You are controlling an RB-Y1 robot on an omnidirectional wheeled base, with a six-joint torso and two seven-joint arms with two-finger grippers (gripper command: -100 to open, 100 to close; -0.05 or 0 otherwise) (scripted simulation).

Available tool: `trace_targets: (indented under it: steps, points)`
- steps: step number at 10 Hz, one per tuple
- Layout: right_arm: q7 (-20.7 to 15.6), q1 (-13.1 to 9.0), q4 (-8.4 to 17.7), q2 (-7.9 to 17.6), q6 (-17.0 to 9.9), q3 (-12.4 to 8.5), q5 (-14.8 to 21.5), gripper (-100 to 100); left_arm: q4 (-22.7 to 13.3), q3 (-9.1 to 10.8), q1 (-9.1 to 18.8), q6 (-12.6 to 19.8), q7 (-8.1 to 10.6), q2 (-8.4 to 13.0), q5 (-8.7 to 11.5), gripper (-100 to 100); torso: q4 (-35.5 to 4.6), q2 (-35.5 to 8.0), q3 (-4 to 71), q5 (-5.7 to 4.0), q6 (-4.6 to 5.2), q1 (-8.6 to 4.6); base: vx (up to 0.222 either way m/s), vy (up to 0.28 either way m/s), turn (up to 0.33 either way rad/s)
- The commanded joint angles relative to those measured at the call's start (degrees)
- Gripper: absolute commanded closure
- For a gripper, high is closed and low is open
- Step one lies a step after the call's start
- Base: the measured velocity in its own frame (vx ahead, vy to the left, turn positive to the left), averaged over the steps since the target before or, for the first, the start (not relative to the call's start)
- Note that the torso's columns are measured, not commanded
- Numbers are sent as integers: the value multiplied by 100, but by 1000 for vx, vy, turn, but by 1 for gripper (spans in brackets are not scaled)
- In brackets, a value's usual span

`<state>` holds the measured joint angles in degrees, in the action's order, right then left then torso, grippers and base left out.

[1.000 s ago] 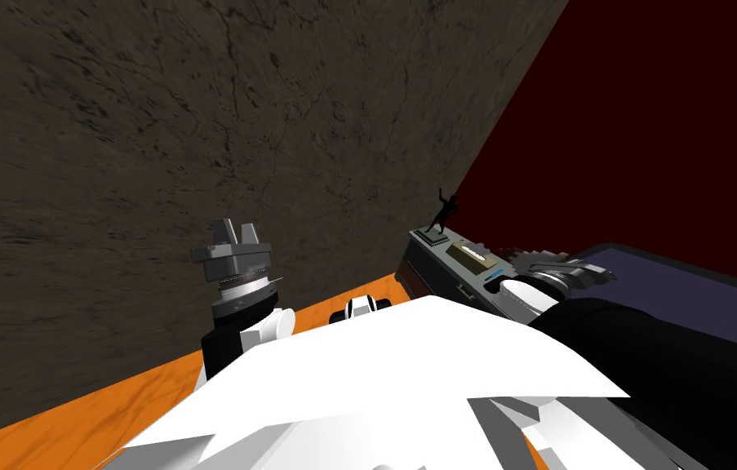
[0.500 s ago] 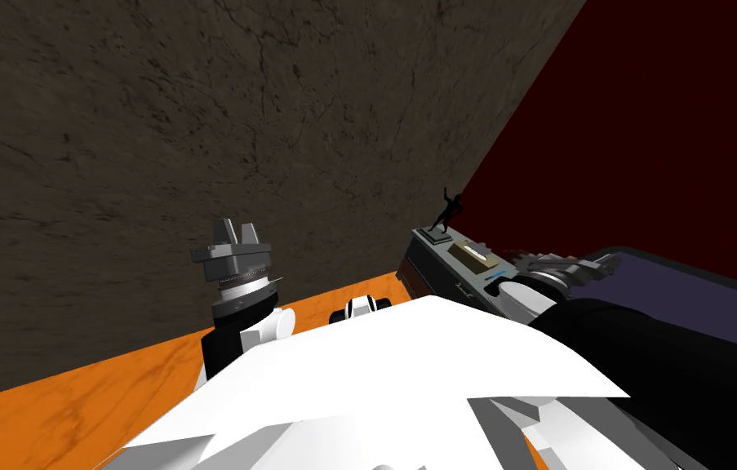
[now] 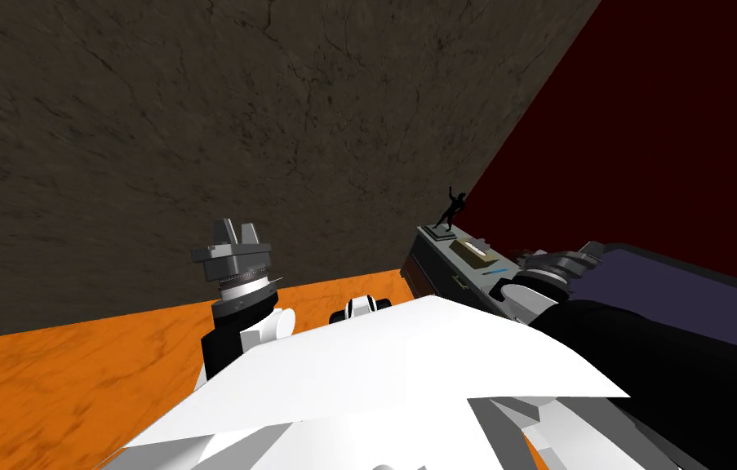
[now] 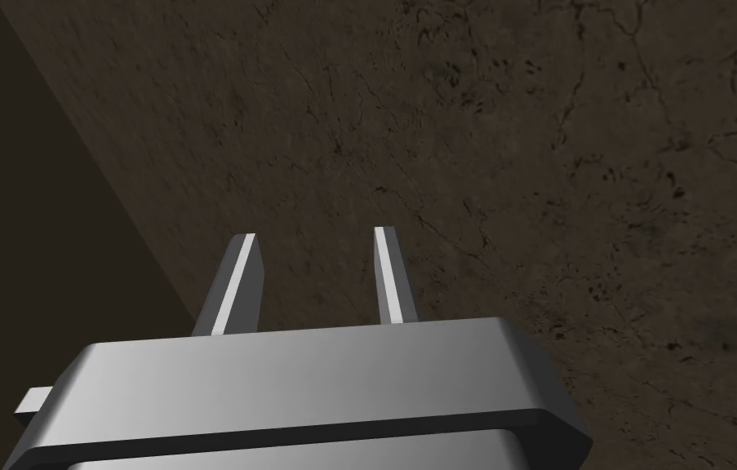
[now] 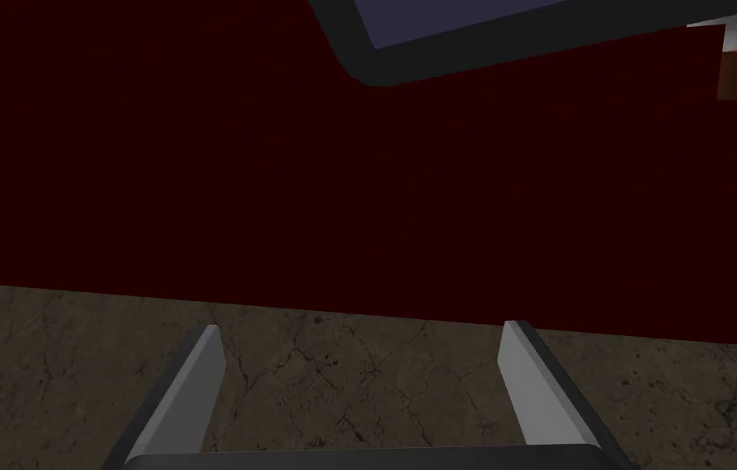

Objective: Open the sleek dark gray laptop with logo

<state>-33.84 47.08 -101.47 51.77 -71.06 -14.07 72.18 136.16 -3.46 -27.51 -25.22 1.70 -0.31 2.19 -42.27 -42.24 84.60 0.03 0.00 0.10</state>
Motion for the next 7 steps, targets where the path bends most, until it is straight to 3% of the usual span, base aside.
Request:
trace_targets:
  steps: [1, 7]
  points:
    - [-284, 232, -26, 305, 19, 216, 348, -100, 0, 0, 0, 0, 0, 0, 0, 0, -2, -9, -5, -4, 1, -14, -237, 45, 242]
    - [-930, 843, -131, 1049, 84, 648, 1130, -100, 0, 1, 0, 0, 0, 1, 0, 0, 0, 0, 0, -8, 1, -22, -254, 42, 293]
